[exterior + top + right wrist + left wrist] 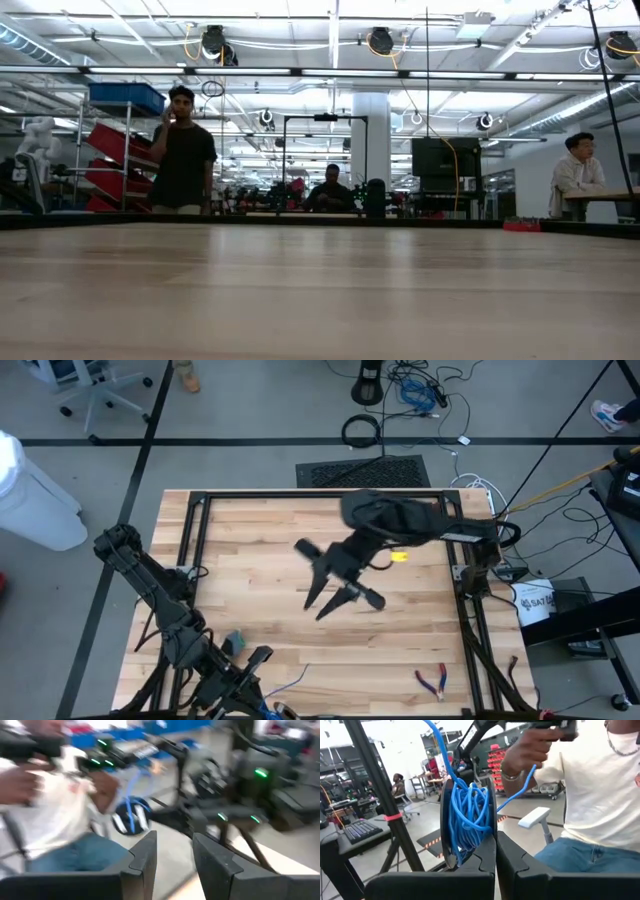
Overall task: Coil cords
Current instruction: Coil the blue wire onto the black spool
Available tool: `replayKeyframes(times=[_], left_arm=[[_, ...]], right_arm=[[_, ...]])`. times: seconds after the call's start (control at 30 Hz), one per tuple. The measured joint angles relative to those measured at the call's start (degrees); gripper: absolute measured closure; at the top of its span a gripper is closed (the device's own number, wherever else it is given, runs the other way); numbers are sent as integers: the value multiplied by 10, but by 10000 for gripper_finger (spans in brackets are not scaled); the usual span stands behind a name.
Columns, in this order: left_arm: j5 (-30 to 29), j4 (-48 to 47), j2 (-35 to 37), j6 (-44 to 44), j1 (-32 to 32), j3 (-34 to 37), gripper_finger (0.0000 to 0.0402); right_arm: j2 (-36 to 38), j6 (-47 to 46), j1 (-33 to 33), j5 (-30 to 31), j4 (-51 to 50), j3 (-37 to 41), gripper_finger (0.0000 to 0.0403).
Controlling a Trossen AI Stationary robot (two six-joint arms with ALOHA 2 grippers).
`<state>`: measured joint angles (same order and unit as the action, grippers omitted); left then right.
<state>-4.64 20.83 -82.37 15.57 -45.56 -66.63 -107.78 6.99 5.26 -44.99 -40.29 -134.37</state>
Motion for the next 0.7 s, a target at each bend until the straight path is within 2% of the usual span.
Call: replayKeyframes(times=[0.17, 0.33, 0.43, 0.57, 0.7], left_arm=[[-3, 23, 0, 0, 0, 0, 401], [-3, 29, 0, -1, 0, 0, 401], [-8, 28, 0, -2, 0, 0, 402], [-21, 28, 0, -2, 0, 0, 402], [-22, 28, 0, -8, 0, 0, 402]], right_arm=[[68, 66, 22, 181, -114, -1, 289], [92, 100, 110, 303, -159, -1, 289], [83, 123, 171, 396, -157, 0, 289], [45, 174, 246, 560, -147, 0, 289], [-6, 249, 303, 704, -74, 0, 289]])
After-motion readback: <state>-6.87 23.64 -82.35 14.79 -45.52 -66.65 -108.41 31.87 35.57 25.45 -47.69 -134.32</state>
